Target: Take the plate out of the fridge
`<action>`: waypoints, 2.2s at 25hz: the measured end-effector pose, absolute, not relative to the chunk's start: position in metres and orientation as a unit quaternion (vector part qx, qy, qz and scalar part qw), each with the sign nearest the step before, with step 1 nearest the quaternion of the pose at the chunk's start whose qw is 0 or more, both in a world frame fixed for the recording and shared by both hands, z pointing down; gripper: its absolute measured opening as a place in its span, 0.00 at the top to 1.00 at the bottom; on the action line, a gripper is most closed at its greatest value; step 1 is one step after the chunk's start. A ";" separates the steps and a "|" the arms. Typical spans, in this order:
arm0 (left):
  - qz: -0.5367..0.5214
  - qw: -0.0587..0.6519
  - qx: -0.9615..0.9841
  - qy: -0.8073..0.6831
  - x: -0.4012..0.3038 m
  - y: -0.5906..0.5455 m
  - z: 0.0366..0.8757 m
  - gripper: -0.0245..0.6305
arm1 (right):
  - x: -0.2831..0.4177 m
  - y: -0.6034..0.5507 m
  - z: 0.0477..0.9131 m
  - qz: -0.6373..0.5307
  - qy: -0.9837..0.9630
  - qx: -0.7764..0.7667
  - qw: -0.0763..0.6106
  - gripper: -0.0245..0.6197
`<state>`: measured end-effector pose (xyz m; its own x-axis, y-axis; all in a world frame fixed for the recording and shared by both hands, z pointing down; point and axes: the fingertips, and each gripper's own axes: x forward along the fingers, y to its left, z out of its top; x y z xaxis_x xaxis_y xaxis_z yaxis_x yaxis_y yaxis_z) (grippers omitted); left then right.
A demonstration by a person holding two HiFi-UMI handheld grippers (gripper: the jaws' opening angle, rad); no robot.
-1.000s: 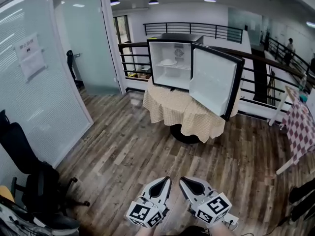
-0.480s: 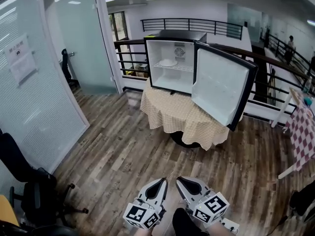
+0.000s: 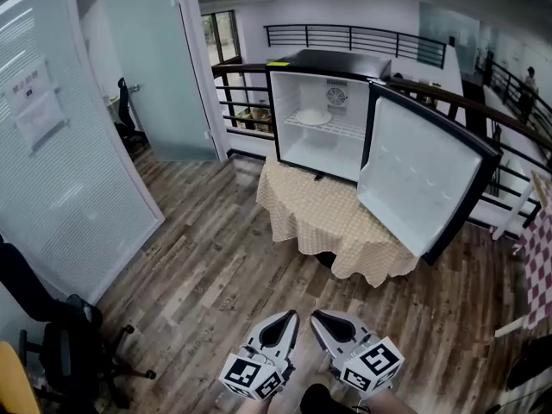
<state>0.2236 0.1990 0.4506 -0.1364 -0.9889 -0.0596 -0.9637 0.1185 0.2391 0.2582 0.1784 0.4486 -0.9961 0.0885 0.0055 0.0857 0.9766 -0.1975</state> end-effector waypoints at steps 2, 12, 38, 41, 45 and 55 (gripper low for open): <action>-0.111 0.058 0.656 -0.745 0.215 0.182 0.452 0.95 | 0.247 0.162 0.451 0.104 -0.993 -0.047 0.008 0.90; -0.129 0.055 0.655 -0.743 0.186 0.122 0.455 0.95 | 0.209 0.107 0.448 0.101 -0.993 -0.060 0.001 0.90; -0.108 0.054 0.698 -0.706 0.006 0.008 0.438 0.95 | 0.026 0.002 0.439 0.131 -0.991 -0.010 -0.006 0.90; -0.109 0.058 0.705 -0.699 -0.015 -0.001 0.439 0.95 | 0.004 -0.008 0.442 0.137 -0.991 0.001 -0.003 0.90; -0.111 0.063 0.712 -0.690 -0.044 -0.010 0.440 0.95 | -0.025 -0.017 0.443 0.143 -0.990 0.018 -0.005 0.90; -0.122 0.076 0.723 -0.675 -0.093 -0.031 0.453 0.95 | -0.069 -0.033 0.459 0.150 -0.988 0.044 0.010 0.90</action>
<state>-0.0926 -0.0310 0.4533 0.0585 -0.9956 -0.0732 -0.9584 -0.0765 0.2749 -0.0693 -0.0328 0.4594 -0.9959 -0.0840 0.0325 -0.0898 0.9511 -0.2956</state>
